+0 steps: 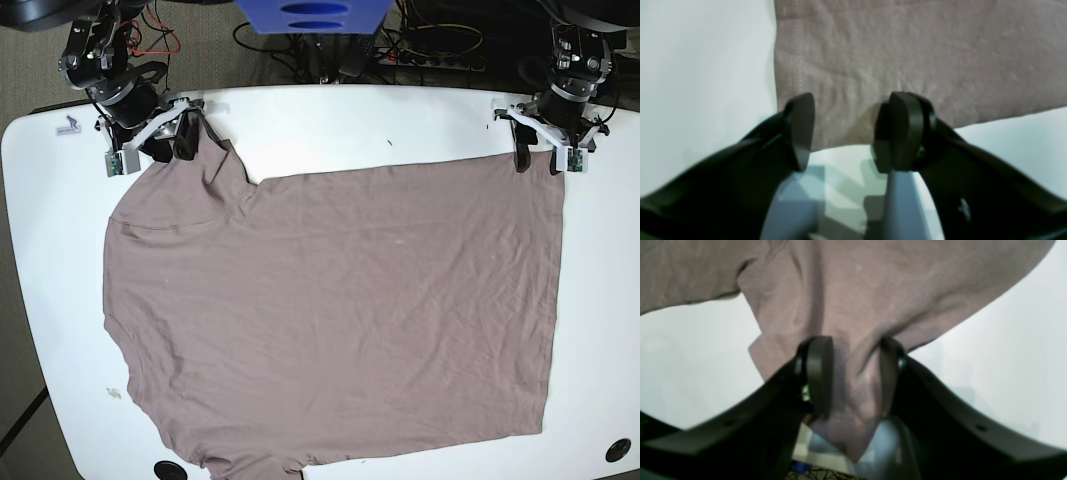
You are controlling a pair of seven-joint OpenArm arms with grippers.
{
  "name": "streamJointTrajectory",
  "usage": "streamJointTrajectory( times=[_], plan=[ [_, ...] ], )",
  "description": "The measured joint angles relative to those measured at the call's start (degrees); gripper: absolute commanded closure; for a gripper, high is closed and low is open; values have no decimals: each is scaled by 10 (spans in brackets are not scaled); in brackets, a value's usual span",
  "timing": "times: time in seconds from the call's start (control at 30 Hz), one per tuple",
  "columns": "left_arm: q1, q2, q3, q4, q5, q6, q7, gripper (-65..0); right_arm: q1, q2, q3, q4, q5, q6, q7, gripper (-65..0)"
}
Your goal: Fold the T-shirt properly
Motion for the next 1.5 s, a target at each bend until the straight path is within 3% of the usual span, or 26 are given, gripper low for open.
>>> streamJointTrajectory(
  times=[0.4, 0.73, 1.2, 1.4, 1.5],
  plan=[
    [-3, -4, 2, 1, 0, 0, 5, -340, 5, -1, 2, 3, 2, 2, -16, -199],
    [-3, -5, 6, 1, 3, 3, 0, -339, 5, 0, -2, 2, 2, 6, -16, -220],
    [-1, -1, 5, 2, 3, 3, 0, -344, 6, 0, -5, 2, 0, 6, -12, -72],
    [-2, 6, -3, 3, 3, 2, 0, -348, 7, 0, -7, 2, 0, 4, -13, -45],
    [-2, 7, -4, 4, 3, 3, 1, -230, 8, 0, -7, 2, -2, 4, -14, -11]
  ],
)
